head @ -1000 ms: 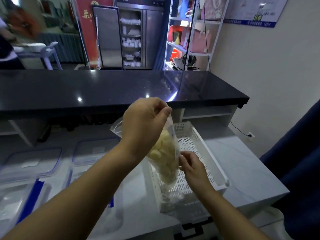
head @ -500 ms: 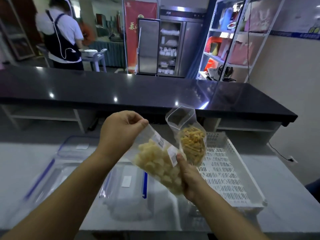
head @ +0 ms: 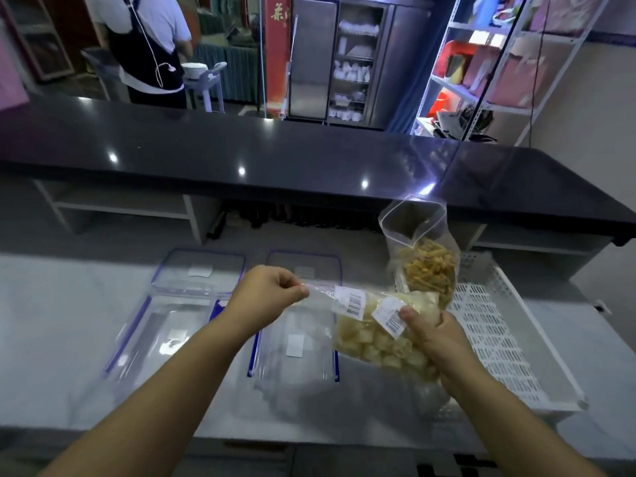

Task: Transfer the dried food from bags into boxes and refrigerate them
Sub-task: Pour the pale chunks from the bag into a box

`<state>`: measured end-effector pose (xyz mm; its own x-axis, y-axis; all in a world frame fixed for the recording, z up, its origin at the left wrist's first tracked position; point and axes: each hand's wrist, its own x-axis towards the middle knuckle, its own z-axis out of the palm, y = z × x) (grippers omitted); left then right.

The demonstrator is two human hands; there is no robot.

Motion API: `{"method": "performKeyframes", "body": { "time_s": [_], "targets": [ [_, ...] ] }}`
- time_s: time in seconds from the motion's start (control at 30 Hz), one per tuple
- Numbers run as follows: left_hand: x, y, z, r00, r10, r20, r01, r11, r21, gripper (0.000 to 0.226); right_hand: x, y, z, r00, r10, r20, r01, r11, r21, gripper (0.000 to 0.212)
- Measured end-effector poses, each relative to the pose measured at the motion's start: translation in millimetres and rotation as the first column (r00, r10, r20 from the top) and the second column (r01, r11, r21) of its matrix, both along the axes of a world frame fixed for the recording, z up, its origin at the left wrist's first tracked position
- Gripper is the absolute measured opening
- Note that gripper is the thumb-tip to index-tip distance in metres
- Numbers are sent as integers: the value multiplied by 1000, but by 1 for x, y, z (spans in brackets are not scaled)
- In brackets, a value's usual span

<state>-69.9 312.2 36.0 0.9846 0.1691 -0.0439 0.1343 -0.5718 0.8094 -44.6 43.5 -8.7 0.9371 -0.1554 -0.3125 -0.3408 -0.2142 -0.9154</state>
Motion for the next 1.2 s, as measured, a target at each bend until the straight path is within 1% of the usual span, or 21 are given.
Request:
{"method": "performKeyframes", "body": {
  "time_s": [0.07, 0.17, 0.3, 0.57, 0.67, 0.83, 0.93, 1.07, 1.13, 1.2],
  "targets": [
    [7, 6, -5, 1000, -7, -24, 7, 1000, -4, 16, 1, 4, 3, 1000, -14, 9, 15, 1000, -27, 53],
    [15, 14, -12, 997, -18, -69, 19, 1000, 20, 16, 3, 12, 11, 999, -40, 26, 41, 997, -72, 47],
    [21, 19, -24, 992, -26, -121, 29, 999, 20, 17, 7, 20, 15, 998, -64, 18, 65, 994, -82, 47],
    [32, 32, -26, 987, -88, -135, 86, 996, -19, 18, 16, 27, 20, 996, -89, 20, 90, 992, -91, 50],
    [39, 38, -24, 983, -103, -152, 101, 995, -21, 18, 20, 31, 24, 996, -88, 29, 91, 984, -152, 50],
    [40, 43, -21, 960, -159, -231, 163, 987, -1, 18, 21, 35, 39, 999, -34, 9, 35, 979, -199, 45],
    [34, 42, -21, 948, -183, -261, 186, 982, -12, 16, 17, 33, 48, 999, 18, -26, -24, 976, -216, 34],
    [27, 43, -19, 932, -218, -289, 216, 976, -40, 18, 13, 30, 57, 993, 98, -60, -110, 961, -254, 25],
    [27, 43, -16, 933, -219, -286, 218, 975, -37, 19, 14, 32, 60, 993, 102, -55, -114, 953, -282, 26],
    [28, 43, -15, 944, -192, -268, 191, 981, -27, 19, 15, 36, 61, 997, 73, -20, -76, 945, -317, 32]
  ]
}}
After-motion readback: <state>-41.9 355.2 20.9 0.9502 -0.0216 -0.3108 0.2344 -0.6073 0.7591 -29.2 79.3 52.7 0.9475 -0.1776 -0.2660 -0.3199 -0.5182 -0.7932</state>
